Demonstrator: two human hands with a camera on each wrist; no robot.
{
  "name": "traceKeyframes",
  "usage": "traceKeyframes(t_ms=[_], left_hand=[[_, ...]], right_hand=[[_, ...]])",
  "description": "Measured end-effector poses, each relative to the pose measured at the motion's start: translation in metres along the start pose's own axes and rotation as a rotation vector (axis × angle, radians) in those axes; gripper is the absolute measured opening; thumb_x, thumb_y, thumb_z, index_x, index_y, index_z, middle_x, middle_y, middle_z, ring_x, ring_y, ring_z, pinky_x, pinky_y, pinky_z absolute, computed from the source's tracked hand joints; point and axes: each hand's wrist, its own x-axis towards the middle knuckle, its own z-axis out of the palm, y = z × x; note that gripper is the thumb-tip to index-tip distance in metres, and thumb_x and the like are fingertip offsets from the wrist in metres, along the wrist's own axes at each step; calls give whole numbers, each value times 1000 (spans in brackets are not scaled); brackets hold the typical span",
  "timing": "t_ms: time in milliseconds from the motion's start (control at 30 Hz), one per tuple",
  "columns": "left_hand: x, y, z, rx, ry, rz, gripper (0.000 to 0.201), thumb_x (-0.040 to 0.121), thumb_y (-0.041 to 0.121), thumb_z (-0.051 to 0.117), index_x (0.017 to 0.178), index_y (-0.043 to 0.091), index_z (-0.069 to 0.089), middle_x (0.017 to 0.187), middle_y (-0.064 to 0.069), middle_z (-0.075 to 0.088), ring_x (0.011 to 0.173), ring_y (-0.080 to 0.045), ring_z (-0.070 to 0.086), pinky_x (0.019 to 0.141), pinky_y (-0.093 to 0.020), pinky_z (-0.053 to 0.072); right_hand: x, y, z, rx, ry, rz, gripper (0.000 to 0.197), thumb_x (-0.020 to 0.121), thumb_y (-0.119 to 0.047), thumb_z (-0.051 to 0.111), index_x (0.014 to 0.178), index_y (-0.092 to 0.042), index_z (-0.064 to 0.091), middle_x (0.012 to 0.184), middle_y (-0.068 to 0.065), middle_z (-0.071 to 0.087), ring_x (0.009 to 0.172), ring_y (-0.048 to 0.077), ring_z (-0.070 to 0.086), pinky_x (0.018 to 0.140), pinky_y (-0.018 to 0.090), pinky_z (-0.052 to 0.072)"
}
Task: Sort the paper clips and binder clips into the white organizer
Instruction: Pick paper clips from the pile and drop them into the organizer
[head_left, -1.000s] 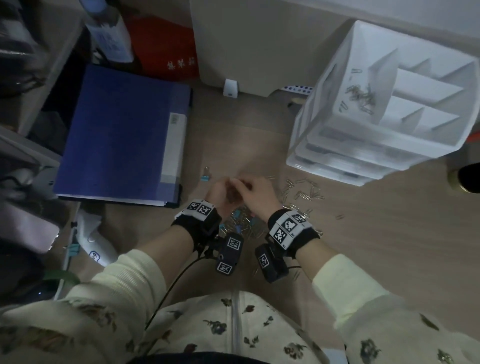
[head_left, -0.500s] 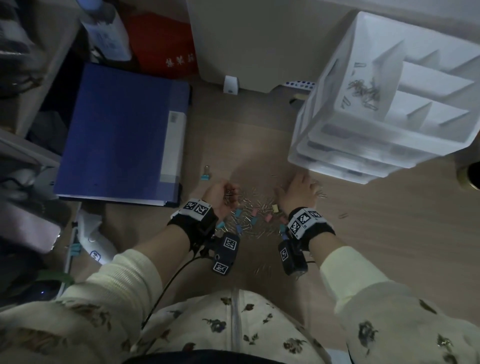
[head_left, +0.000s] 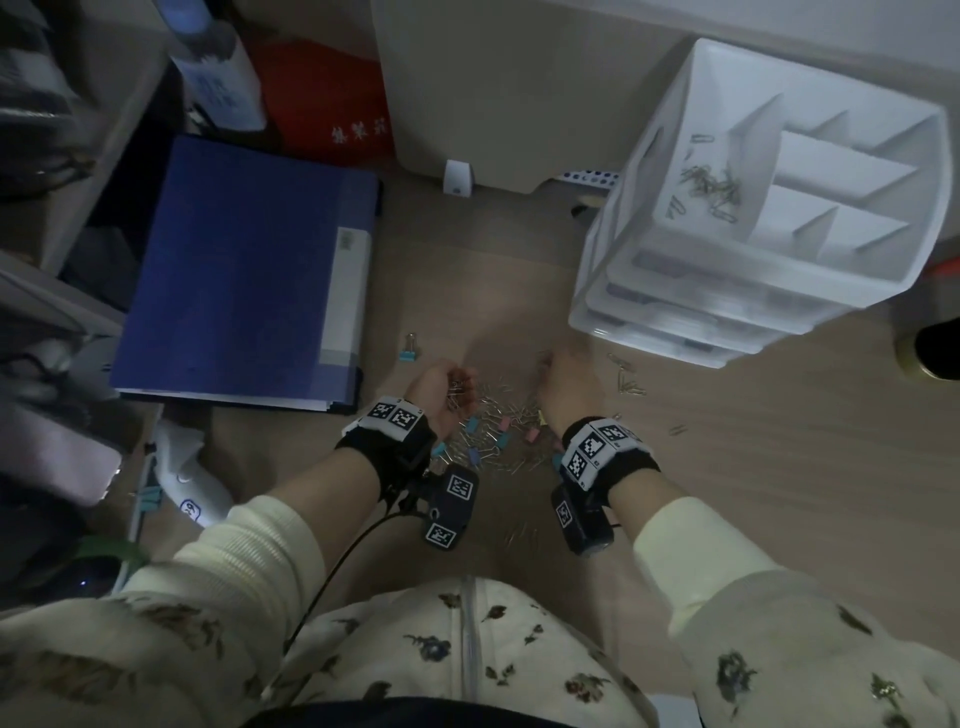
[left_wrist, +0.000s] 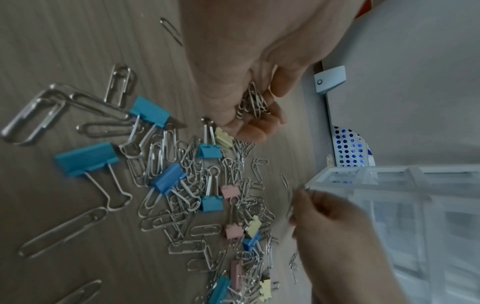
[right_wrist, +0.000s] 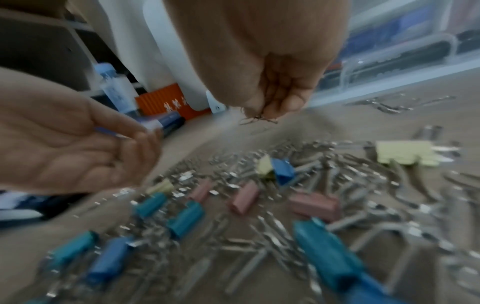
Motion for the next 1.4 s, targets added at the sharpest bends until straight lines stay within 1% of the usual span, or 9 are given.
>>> traceKeyframes(t_ms=[133, 300, 433, 600, 767, 867, 967, 1033, 1400], left_hand=[[0, -6, 2, -20, -46, 3, 19, 94, 11, 39, 88, 3, 56, 80, -11, 57, 69, -20, 55, 62, -29, 50], [-5, -8, 1, -51, -161, -4, 25, 96, 11, 33, 107, 2, 53, 96, -16, 57, 89, -26, 58, 74, -36, 51], [-3, -4, -2, -31, -133, -26, 29, 97, 14, 32, 86, 3, 57, 77, -13, 60, 67, -19, 63, 53, -23, 54], [-6, -7, -2, 7, -143, -27, 25, 95, 14, 35, 89, 4, 57, 85, -15, 60, 82, -25, 61, 70, -35, 51], [-9, -3, -1, -4, -136, -61, 29, 97, 17, 36, 75, 11, 55, 56, -1, 57, 45, -10, 51, 43, -17, 42], [-10, 1, -5, 12, -75, -117, 32, 96, 20, 37, 65, 15, 46, 46, 4, 45, 36, -8, 40, 39, -15, 34], [-10, 2, -6, 17, -45, -131, 33, 95, 21, 38, 65, 14, 47, 48, 4, 44, 36, -8, 40, 39, -16, 34], [-10, 1, -6, 30, -30, -134, 32, 95, 21, 39, 65, 14, 49, 51, 3, 44, 38, -8, 40, 40, -16, 35], [-9, -2, -6, 45, -13, -127, 30, 93, 17, 41, 65, 12, 49, 55, 2, 44, 49, -10, 40, 40, -16, 38]], right_hand=[[-18, -33, -4, 210, -51, -245, 21, 96, -20, 47, 108, -14, 62, 106, 7, 64, 87, 23, 64, 77, 39, 53], [-35, -55, 0, 76, -91, -441, 25, 95, -23, 48, 114, -20, 63, 111, 4, 65, 102, 23, 58, 84, 37, 49], [-33, -49, 2, 107, -113, -449, 23, 93, -20, 52, 111, -22, 66, 108, 1, 67, 100, 21, 59, 86, 37, 49], [-35, -46, 4, 190, -156, -512, 21, 90, -11, 55, 106, -15, 68, 103, 5, 68, 97, 21, 59, 88, 37, 47], [-30, -41, 3, 191, -6, -413, 22, 93, -29, 52, 109, -22, 66, 104, -1, 68, 96, 17, 60, 83, 32, 48], [-18, -25, 2, 213, 26, -239, 27, 93, -20, 49, 116, -19, 61, 112, 2, 66, 89, 21, 65, 78, 31, 52], [-10, -6, 8, 88, -150, -112, 38, 87, -18, 55, 125, -17, 53, 127, 8, 56, 91, 32, 66, 80, 45, 54], [-10, 2, 13, -20, -223, -120, 42, 83, -17, 60, 125, -18, 54, 127, 7, 53, 103, 30, 60, 88, 43, 51], [-19, -1, 26, -155, -184, -160, 20, 88, -12, 53, 105, -8, 62, 104, 12, 61, 96, 30, 58, 77, 37, 48]])
